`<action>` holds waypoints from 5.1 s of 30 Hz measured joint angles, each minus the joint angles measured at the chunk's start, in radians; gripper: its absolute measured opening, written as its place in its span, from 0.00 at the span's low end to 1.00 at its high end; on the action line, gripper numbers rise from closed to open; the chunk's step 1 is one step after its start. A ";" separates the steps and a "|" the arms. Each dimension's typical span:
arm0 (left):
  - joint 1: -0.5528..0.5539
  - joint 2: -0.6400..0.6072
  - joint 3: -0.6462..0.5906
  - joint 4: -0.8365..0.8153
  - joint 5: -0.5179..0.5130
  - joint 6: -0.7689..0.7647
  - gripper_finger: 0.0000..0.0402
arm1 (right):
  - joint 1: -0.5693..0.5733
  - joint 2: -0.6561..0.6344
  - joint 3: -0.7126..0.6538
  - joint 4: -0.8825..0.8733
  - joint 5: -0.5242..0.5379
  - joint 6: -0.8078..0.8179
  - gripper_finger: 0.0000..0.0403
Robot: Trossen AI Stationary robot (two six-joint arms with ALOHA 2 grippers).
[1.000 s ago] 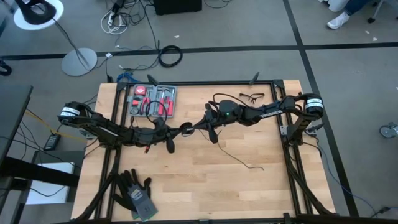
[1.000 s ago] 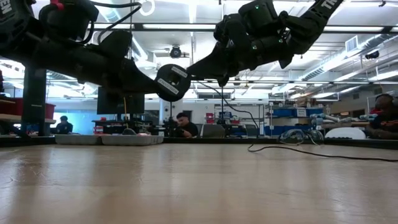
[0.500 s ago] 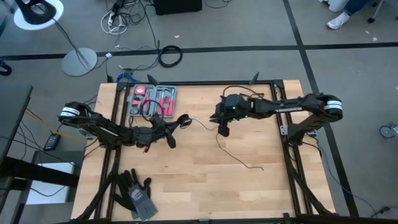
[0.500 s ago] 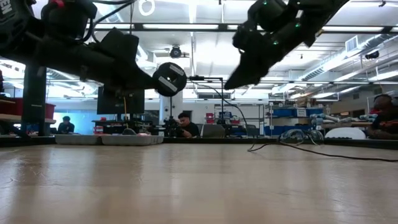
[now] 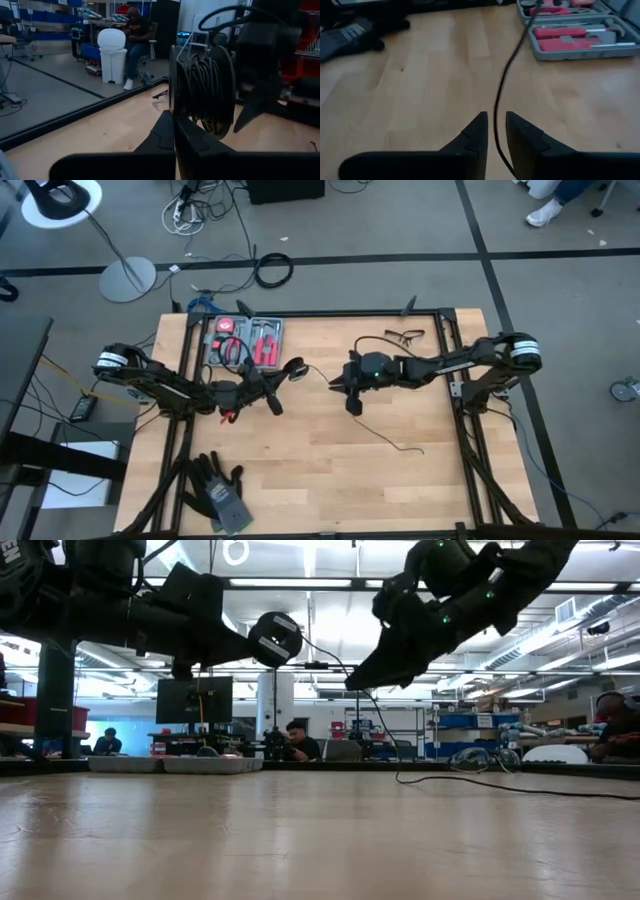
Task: Coil cords
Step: Coil the black wire on the black spool
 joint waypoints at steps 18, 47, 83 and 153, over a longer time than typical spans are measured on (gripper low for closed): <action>0.000 0.000 0.000 -0.001 0.002 -0.002 0.00 | 0.026 0.033 0.003 0.029 0.151 -0.018 0.04; -0.002 0.000 0.001 -0.123 -0.125 -0.189 0.00 | 0.050 0.453 0.534 -0.186 0.118 -0.135 0.01; -0.027 0.000 0.000 -0.109 -0.225 -0.167 0.00 | 0.023 0.124 0.258 -0.446 0.199 -0.008 0.13; -0.027 0.000 0.001 -0.099 -0.151 -0.168 0.00 | 0.044 0.084 -0.139 0.235 0.261 0.119 0.15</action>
